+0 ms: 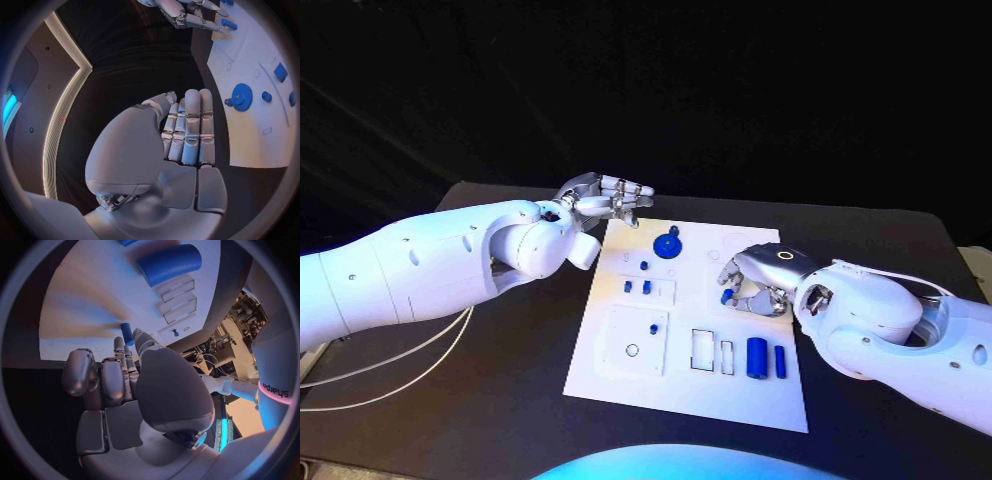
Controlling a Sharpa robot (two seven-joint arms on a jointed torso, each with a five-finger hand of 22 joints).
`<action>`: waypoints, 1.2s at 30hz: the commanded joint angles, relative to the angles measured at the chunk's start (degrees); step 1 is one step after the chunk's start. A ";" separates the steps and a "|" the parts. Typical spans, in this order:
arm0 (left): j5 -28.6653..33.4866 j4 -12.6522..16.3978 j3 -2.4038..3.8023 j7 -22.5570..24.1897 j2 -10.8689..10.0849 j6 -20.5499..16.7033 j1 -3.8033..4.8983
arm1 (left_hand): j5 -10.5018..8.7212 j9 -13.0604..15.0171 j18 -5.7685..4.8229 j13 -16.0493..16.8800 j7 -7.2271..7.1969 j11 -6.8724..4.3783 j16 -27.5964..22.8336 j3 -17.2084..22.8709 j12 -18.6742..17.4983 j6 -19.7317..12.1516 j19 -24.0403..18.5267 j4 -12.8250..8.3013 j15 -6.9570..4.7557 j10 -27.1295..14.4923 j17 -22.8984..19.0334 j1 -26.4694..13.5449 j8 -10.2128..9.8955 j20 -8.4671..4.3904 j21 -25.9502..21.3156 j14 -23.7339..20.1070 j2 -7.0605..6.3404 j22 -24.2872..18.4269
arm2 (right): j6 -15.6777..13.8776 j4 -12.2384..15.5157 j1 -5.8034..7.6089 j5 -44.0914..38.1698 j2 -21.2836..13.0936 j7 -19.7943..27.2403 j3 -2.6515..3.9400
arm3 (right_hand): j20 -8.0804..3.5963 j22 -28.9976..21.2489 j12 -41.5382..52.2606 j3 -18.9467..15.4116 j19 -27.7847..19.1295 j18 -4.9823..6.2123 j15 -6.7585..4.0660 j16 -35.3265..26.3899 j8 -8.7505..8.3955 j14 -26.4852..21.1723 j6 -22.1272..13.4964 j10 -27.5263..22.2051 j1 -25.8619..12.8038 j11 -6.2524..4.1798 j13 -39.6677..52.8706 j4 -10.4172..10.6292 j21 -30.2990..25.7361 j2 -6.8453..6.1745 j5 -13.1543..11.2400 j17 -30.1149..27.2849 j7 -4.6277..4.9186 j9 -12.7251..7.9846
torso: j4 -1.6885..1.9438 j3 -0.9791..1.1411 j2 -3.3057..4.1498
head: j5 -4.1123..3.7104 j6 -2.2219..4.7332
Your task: Assemble the parts on the task board
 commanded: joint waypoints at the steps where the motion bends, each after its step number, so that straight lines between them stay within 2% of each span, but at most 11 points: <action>1: 0.09 0.12 0.03 0.04 0.03 1.05 0.06 | -0.35 0.03 0.78 0.06 0.10 0.08 -0.31 -0.33 0.32 -0.39 -0.20 -0.13 0.02 -0.26 -0.07 -0.09 -0.17 0.10 -0.23 -0.28 0.60 -0.06 | -0.80 -0.47 -0.18 0.02 0.39 0.46 -0.01 | 0.03 4.41 0.13 0.76 0.56 -0.01 -0.51 0.45 0.43 1.38 0.61 0.96 -0.05 -0.19 -0.04 0.20 0.55 0.68 -0.30 0.19 0.04 0.14 | -0.05 0.03 -0.04 | 0.12 -0.14; 18: 0.09 0.15 0.03 -0.19 -0.02 1.10 0.07 | -0.34 0.04 0.78 0.08 0.09 0.08 -0.35 -0.38 0.42 -0.39 -0.20 -0.04 0.04 -0.31 -0.14 -0.24 -0.13 0.13 -0.32 -0.26 0.78 -0.13 | 0.37 -1.63 -0.50 0.06 1.20 0.60 -0.02 | -0.30 5.33 -0.90 4.00 1.18 -0.30 -0.67 1.00 1.81 1.58 4.83 3.31 0.87 -0.29 -0.13 0.46 1.73 0.66 -0.56 0.64 0.16 0.87 | -0.07 -0.02 -0.09 | 0.18 -0.56; 26: 0.07 0.08 0.03 -0.31 -0.01 1.16 0.07 | -0.34 0.04 0.78 0.08 0.09 0.08 -0.35 -0.38 0.42 -0.39 -0.20 -0.04 0.04 -0.31 -0.14 -0.24 -0.13 0.13 -0.32 -0.26 0.78 -0.13 | 1.29 -1.99 -0.79 0.01 1.38 0.36 -0.04 | -0.32 5.87 -1.15 4.96 1.62 -0.49 -0.70 1.34 2.13 1.69 6.03 4.09 1.12 -0.33 -0.08 0.26 2.68 0.66 -0.64 1.00 0.21 1.08 | -0.07 -0.01 -0.06 | 0.20 -0.69; 36: 0.07 0.06 0.03 -0.37 0.01 1.18 0.07 | -0.34 0.04 0.78 0.08 0.09 0.08 -0.35 -0.38 0.42 -0.39 -0.20 -0.04 0.04 -0.31 -0.14 -0.24 -0.13 0.13 -0.32 -0.26 0.78 -0.13 | 1.01 -2.07 -1.02 -0.14 1.49 0.20 -0.05 | -0.37 6.11 -1.42 5.87 1.75 -0.54 -0.76 1.52 2.28 1.71 6.81 4.74 1.45 -0.43 -0.05 -0.11 2.96 0.72 -0.77 1.15 0.19 1.22 | -0.09 -0.02 -0.07 | 0.17 -0.79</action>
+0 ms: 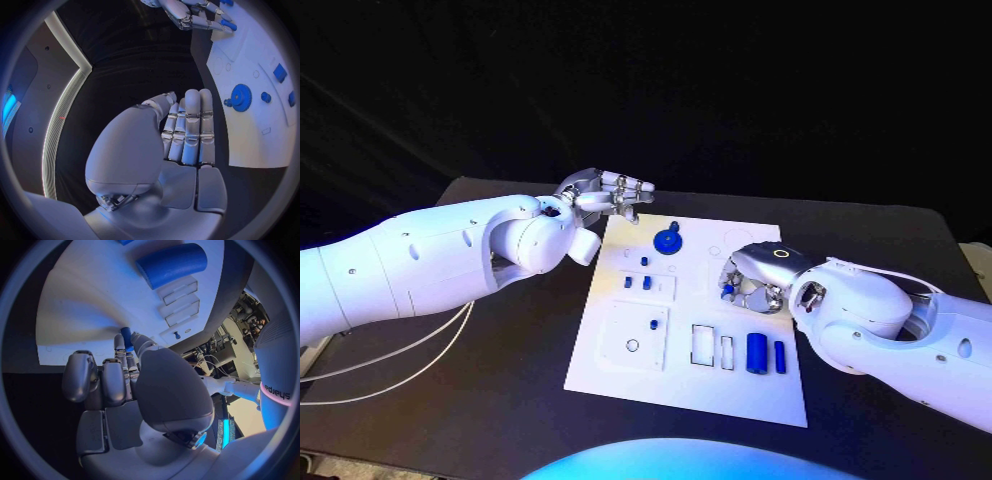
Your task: Assemble the parts on the task board
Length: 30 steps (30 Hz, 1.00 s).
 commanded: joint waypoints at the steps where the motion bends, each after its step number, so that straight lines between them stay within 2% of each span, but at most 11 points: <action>1: 0.07 0.07 0.03 0.09 0.07 0.97 0.06 | -0.32 0.05 0.80 0.11 0.09 0.06 -0.38 -0.36 0.25 -0.40 -0.19 -0.03 0.04 -0.37 -0.14 -0.03 -0.11 0.14 -0.38 -0.23 0.71 -0.09 | 0.76 -0.11 -0.16 -0.54 0.05 -0.12 -0.07 | 0.12 6.15 -0.29 0.40 0.45 -0.53 -0.31 0.29 0.36 1.78 0.53 0.55 0.81 -0.01 0.01 -0.02 0.37 0.04 -0.34 0.04 -0.04 0.10 | -0.01 0.01 -0.01 | 0.00 -0.03; 7: 0.06 0.04 0.03 0.08 0.11 0.99 0.06 | -0.32 0.05 0.80 0.11 0.09 0.06 -0.38 -0.36 0.25 -0.40 -0.19 -0.03 0.04 -0.37 -0.14 -0.03 -0.11 0.14 -0.38 -0.23 0.71 -0.09 | -1.13 0.02 -0.20 -0.96 0.02 -0.06 -0.07 | 0.07 6.43 -0.68 1.53 0.62 -0.61 -0.35 0.46 0.33 1.81 0.94 1.09 1.24 -0.01 -0.01 -0.49 0.75 0.28 -0.66 0.18 0.03 0.17 | 0.00 0.01 -0.04 | -0.01 -0.04; 15: 0.06 -0.15 0.03 0.07 0.27 0.98 0.05 | -0.31 0.05 0.80 0.11 0.08 0.06 -0.39 -0.35 0.27 -0.41 -0.18 -0.04 0.03 -0.38 -0.15 -0.01 -0.11 0.14 -0.39 -0.23 0.76 -0.10 | -5.44 2.15 -0.12 -1.32 -0.92 0.48 0.04 | 0.03 6.94 -1.14 2.84 1.02 -0.79 -0.37 0.72 0.29 1.86 1.32 1.51 1.59 -0.06 -0.03 -1.06 1.69 0.34 -1.44 0.45 0.01 0.24 | -0.02 0.00 -0.13 | -0.07 0.20; 25: 0.06 -0.51 0.01 0.10 0.61 1.03 0.04 | -0.30 0.05 0.81 0.11 0.08 0.05 -0.40 -0.32 0.29 -0.42 -0.18 -0.06 0.02 -0.41 -0.17 0.02 -0.10 0.14 -0.41 -0.22 0.83 -0.11 | -8.99 8.68 1.12 -1.26 -3.12 0.68 0.81 | 0.02 7.23 -1.35 3.30 1.26 -0.90 -0.38 0.81 0.28 1.88 1.49 1.67 1.61 -0.07 -0.04 -1.29 2.25 0.16 -1.47 0.53 0.01 0.29 | -0.06 0.01 -0.10 | -0.22 0.62; 30: 0.06 -0.62 -0.01 0.12 0.79 1.17 0.02 | -0.30 0.05 0.81 0.11 0.08 0.05 -0.40 -0.32 0.29 -0.42 -0.18 -0.06 0.02 -0.41 -0.17 0.02 -0.10 0.14 -0.41 -0.22 0.83 -0.11 | -9.99 10.84 1.14 -0.31 -2.28 1.19 0.93 | 0.01 7.41 -1.56 3.70 1.40 -0.97 -0.37 0.94 0.19 1.92 1.49 1.72 1.60 -0.05 -0.06 -1.48 2.59 0.01 -1.30 0.68 0.06 0.28 | -0.02 0.07 -0.02 | -0.10 0.83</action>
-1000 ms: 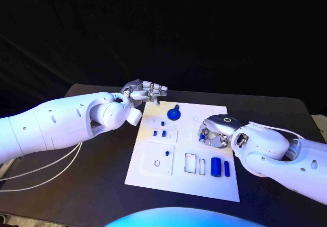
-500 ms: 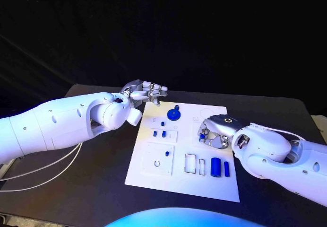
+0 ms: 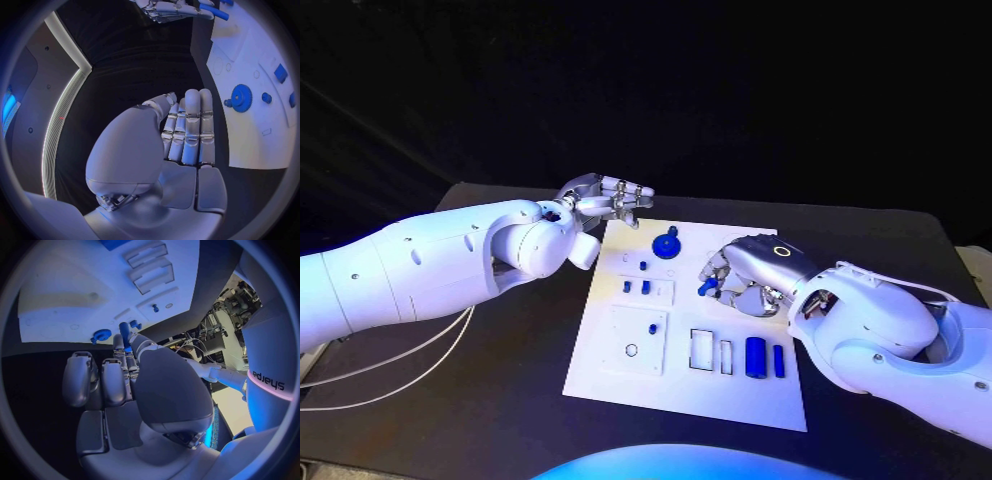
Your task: Assemble the parts on the task board
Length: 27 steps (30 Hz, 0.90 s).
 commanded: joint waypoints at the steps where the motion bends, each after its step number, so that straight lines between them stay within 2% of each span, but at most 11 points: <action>1: 0.06 -0.03 0.01 0.25 0.26 1.10 0.04 | -0.30 0.05 0.81 0.06 0.08 0.06 -0.17 -0.32 0.29 -0.42 -0.18 -0.06 0.02 -0.41 -0.09 0.03 -0.10 0.14 -0.14 -0.22 0.38 -0.06 | -2.67 1.16 -0.20 0.46 1.21 1.13 0.04 | -0.19 7.43 -0.28 0.54 0.39 -0.97 -0.37 0.29 0.04 1.92 0.53 0.30 0.32 -0.05 -0.02 0.00 0.15 -0.24 0.00 0.09 0.02 0.10 | -0.02 0.03 0.04 | 0.30 0.06; 5: 0.06 -0.11 -0.01 0.27 0.42 1.21 0.03 | -0.30 0.05 0.81 0.06 0.08 0.06 -0.17 -0.32 0.29 -0.42 -0.18 -0.06 0.02 -0.41 -0.09 0.03 -0.10 0.14 -0.14 -0.22 0.38 -0.06 | -2.95 1.34 -1.08 1.51 3.57 1.91 0.01 | -0.19 7.48 -0.47 0.94 0.40 -0.97 -0.36 0.38 -0.02 1.94 0.55 0.35 0.32 -0.01 -0.02 -0.18 0.16 -0.28 0.20 0.17 0.06 0.11 | 0.05 -0.02 0.03 | 0.68 -0.09; 8: 0.06 -0.17 -0.03 0.28 0.51 1.23 0.02 | -0.29 0.05 0.81 0.07 0.08 0.05 -0.19 -0.30 0.32 -0.44 -0.17 -0.08 0.02 -0.44 -0.11 0.05 -0.10 0.14 -0.16 -0.22 0.44 -0.08 | -3.01 0.86 -2.17 2.10 6.00 2.63 -0.05 | -0.18 7.51 -0.56 1.16 0.41 -0.97 -0.34 0.43 -0.06 1.95 0.56 0.38 0.33 0.00 -0.02 -0.29 0.17 -0.30 0.31 0.21 0.08 0.11 | -0.05 0.00 0.04 | 0.99 -0.18; 10: 0.06 -0.17 -0.04 0.25 0.54 1.25 0.02 | -0.29 0.05 0.82 0.07 0.08 0.05 -0.20 -0.30 0.33 -0.44 -0.16 -0.10 0.02 -0.46 -0.12 0.07 -0.10 0.14 -0.17 -0.21 0.47 -0.09 | -2.97 0.46 -2.87 2.30 7.33 3.03 -0.11 | -0.18 7.51 -0.62 1.30 0.40 -0.97 -0.34 0.44 -0.08 1.95 0.56 0.39 0.33 0.01 -0.03 -0.37 0.14 -0.31 0.39 0.21 0.11 0.11 | 0.05 0.01 0.08 | 1.03 -0.22; 14: 0.06 -0.17 -0.07 0.24 0.65 1.31 0.02 | -0.29 0.05 0.82 0.07 0.08 0.05 -0.20 -0.30 0.33 -0.44 -0.16 -0.10 0.02 -0.46 -0.12 0.07 -0.10 0.14 -0.17 -0.21 0.47 -0.09 | -2.53 -0.98 -4.79 2.99 10.15 3.81 -0.22 | -0.18 7.44 -0.73 1.52 0.30 -0.91 -0.32 0.39 -0.13 1.93 0.54 0.40 0.29 0.04 -0.03 -0.47 -0.11 -0.31 0.52 0.09 0.15 0.11 | 0.13 -0.03 0.16 | 1.12 -0.28; 19: 0.06 0.00 -0.08 0.15 0.49 1.32 0.02 | -0.29 0.05 0.82 0.07 0.08 0.05 -0.20 -0.30 0.33 -0.44 -0.16 -0.10 0.02 -0.46 -0.12 0.07 -0.10 0.14 -0.17 -0.21 0.47 -0.09 | -2.02 -3.32 -6.69 3.87 12.23 4.50 -0.31 | -0.16 7.42 -0.87 1.75 0.25 -0.89 -0.29 0.38 -0.21 1.91 0.48 0.37 0.22 0.09 -0.04 -0.58 -0.24 -0.33 0.61 0.03 0.20 0.11 | 0.05 -0.08 0.21 | 1.93 -0.66; 22: 0.06 0.01 -0.09 0.15 0.41 1.26 0.02 | -0.29 0.05 0.82 0.07 0.08 0.05 -0.20 -0.30 0.33 -0.44 -0.16 -0.10 0.02 -0.46 -0.12 0.07 -0.10 0.14 -0.17 -0.21 0.47 -0.09 | -1.70 -4.46 -7.29 4.42 12.95 4.77 -0.41 | -0.15 7.43 -0.95 1.92 0.24 -0.88 -0.27 0.41 -0.25 1.92 0.46 0.38 0.20 0.11 -0.04 -0.67 -0.27 -0.32 0.69 0.06 0.23 0.11 | 0.05 -0.10 0.20 | 2.02 -0.78; 27: 0.06 0.08 -0.09 0.14 0.36 1.28 0.03 | -0.29 0.05 0.82 0.07 0.08 0.05 -0.20 -0.30 0.33 -0.44 -0.16 -0.10 0.02 -0.46 -0.12 0.07 -0.10 0.14 -0.17 -0.21 0.47 -0.09 | -0.89 -6.17 -8.12 4.65 14.18 5.00 -0.68 | -0.14 7.42 -1.01 2.04 0.22 -0.87 -0.26 0.41 -0.27 1.91 0.46 0.39 0.18 0.12 -0.03 -0.75 -0.32 -0.32 0.74 0.05 0.24 0.11 | 0.07 0.00 0.15 | 2.44 -1.18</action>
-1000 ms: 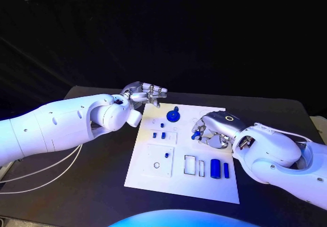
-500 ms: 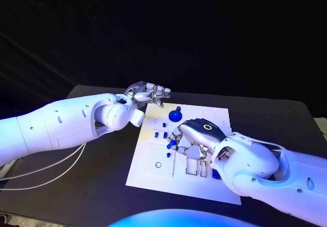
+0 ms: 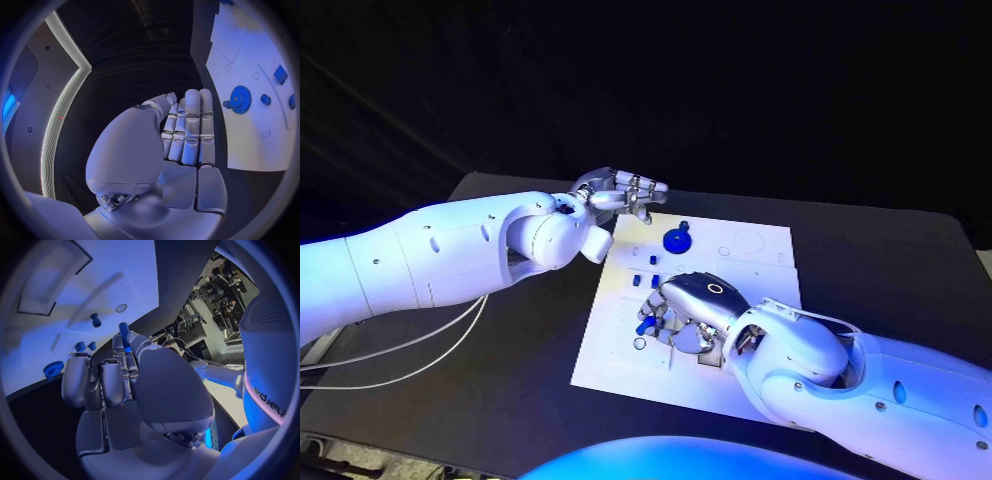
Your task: Assemble the parts on the task board
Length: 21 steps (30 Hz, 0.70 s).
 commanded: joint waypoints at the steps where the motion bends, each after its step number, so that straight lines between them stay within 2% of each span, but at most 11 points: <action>1: 0.07 0.21 0.03 0.20 0.05 0.99 0.05 | -0.29 0.04 0.82 0.08 0.08 0.05 -0.20 -0.30 0.34 -0.45 -0.16 -0.10 0.02 -0.46 -0.05 0.06 -0.10 0.14 -0.18 -0.21 0.47 -0.09 | 1.29 -0.71 -0.41 0.58 0.54 1.21 -0.08 | -0.15 7.39 -0.20 0.33 0.22 -0.87 -0.26 0.20 0.15 1.91 0.35 0.29 0.20 -0.02 0.01 0.01 -0.31 -0.30 0.24 -0.04 -0.06 0.05 | -0.02 0.08 -0.04 | 0.37 -0.30; 12: 0.07 0.24 0.03 0.17 -0.02 0.97 0.05 | -0.29 0.04 0.82 0.08 0.08 0.05 -0.20 -0.30 0.34 -0.45 -0.16 -0.10 0.02 -0.46 -0.05 0.06 -0.10 0.14 -0.18 -0.21 0.47 -0.09 | 2.80 -1.64 -1.08 -0.48 1.35 0.75 -0.28 | -0.14 7.42 -0.27 0.54 0.22 -0.87 -0.25 0.22 0.12 1.91 0.36 0.34 0.14 0.00 0.02 -0.11 -0.31 -0.28 0.35 -0.03 -0.05 0.06 | -0.10 0.05 -0.06 | 0.61 -0.64; 21: 0.07 0.26 0.03 0.15 0.04 1.03 0.05 | -0.29 0.04 0.82 0.08 0.08 0.05 -0.20 -0.30 0.34 -0.45 -0.16 -0.10 0.02 -0.46 -0.05 0.06 -0.10 0.14 -0.18 -0.21 0.47 -0.09 | 3.53 -2.28 -1.50 -1.05 1.89 0.49 -0.45 | -0.14 7.42 -0.27 0.54 0.22 -0.87 -0.25 0.22 0.12 1.91 0.36 0.34 0.14 0.00 0.02 -0.11 -0.31 -0.28 0.35 -0.03 -0.05 0.06 | -0.02 0.06 -0.05 | 0.79 -0.89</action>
